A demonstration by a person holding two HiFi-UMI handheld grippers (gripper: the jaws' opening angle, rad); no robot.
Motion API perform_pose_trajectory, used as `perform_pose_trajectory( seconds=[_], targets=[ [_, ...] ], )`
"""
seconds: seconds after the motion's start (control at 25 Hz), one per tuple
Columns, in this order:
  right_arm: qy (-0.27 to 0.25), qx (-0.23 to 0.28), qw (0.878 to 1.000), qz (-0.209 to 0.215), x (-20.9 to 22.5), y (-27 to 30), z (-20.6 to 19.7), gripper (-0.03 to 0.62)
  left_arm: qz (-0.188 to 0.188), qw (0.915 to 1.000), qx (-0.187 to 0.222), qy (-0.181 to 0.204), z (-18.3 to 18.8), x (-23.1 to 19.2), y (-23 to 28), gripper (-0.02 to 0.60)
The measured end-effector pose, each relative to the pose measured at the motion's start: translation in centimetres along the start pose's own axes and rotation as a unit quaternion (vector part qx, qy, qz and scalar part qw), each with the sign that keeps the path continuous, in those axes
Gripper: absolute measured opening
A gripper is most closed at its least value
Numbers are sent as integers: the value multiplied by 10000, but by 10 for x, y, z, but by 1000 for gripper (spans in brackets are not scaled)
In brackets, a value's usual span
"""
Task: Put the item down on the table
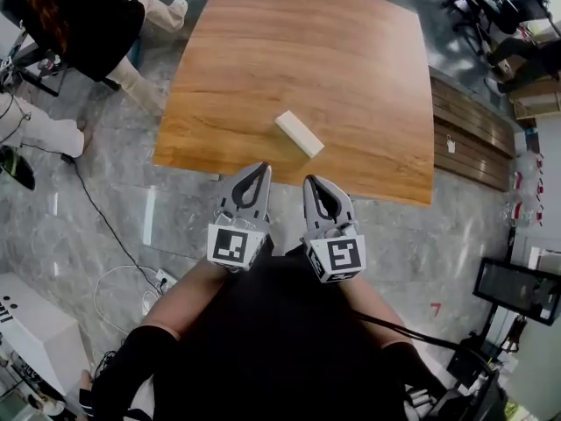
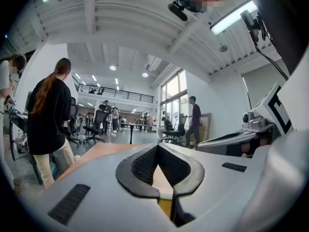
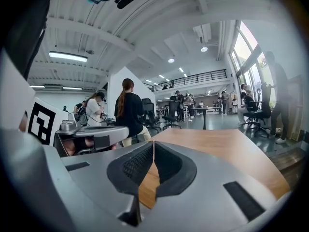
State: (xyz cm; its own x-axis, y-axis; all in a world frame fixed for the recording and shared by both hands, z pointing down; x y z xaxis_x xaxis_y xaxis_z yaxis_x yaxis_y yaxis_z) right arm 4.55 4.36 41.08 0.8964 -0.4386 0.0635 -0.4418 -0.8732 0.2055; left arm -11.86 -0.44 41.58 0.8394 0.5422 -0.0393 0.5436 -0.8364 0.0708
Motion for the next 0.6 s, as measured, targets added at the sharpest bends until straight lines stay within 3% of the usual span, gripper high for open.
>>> perform_pose_trajectory(
  seconds=[0.32, 0.52, 0.6],
  targets=[
    [-78, -793, 9965, 251, 61, 82, -20, 14, 52, 9999, -130, -53, -5, -32, 78, 3],
    [-21, -1800, 9806, 781, 100, 126, -59, 22, 206, 9997, -121, -42, -7, -33, 101, 3],
    [21, -2111, 9725, 982, 111, 141, -72, 89, 278, 9994, -184, -50, -13, -36, 107, 3]
  ],
)
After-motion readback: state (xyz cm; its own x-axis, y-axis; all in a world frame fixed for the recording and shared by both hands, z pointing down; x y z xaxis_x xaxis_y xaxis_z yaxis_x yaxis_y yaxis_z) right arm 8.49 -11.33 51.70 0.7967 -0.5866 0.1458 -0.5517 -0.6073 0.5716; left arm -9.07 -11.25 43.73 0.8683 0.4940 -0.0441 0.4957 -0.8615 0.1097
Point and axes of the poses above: the fingertips, and each gripper's own axes: y forward along the fingers, x to its right, z out of its top, the point moved 9 cm from there along -y, backward along the fingers, and after that the axes turned 8 degrees about z, right-handed, at the moved point
